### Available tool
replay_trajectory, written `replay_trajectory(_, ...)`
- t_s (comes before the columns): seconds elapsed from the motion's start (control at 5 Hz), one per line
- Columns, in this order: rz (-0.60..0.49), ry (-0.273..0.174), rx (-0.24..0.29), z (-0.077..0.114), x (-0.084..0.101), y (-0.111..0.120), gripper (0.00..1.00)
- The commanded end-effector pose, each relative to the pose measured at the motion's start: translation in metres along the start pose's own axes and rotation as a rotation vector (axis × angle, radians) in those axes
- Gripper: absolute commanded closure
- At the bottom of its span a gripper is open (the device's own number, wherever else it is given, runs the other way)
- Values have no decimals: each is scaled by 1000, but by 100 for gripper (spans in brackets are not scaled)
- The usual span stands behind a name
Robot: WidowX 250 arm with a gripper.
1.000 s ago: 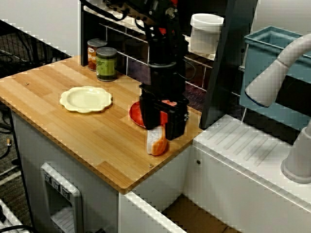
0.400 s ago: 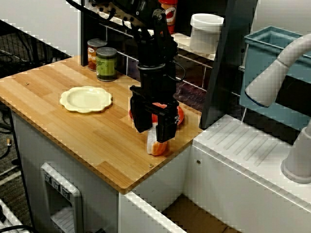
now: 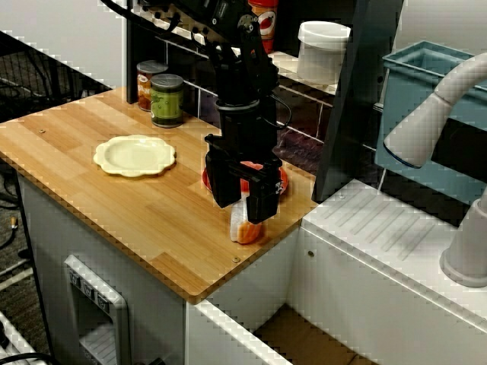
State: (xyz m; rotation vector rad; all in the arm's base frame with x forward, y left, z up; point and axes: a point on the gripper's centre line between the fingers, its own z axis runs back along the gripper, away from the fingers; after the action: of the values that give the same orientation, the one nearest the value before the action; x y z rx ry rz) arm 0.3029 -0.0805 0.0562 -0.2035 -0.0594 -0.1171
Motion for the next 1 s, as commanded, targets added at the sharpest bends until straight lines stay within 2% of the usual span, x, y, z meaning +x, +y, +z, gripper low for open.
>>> replay_trajectory(0.0, -11, -51, -13, 15, -1, 3, 0)
replay_trajectory(0.2, -12, -42, -10, 11, -3, 4, 0)
replay_trajectory(0.8, 21, -48, -29, 16, -6, 17, 0)
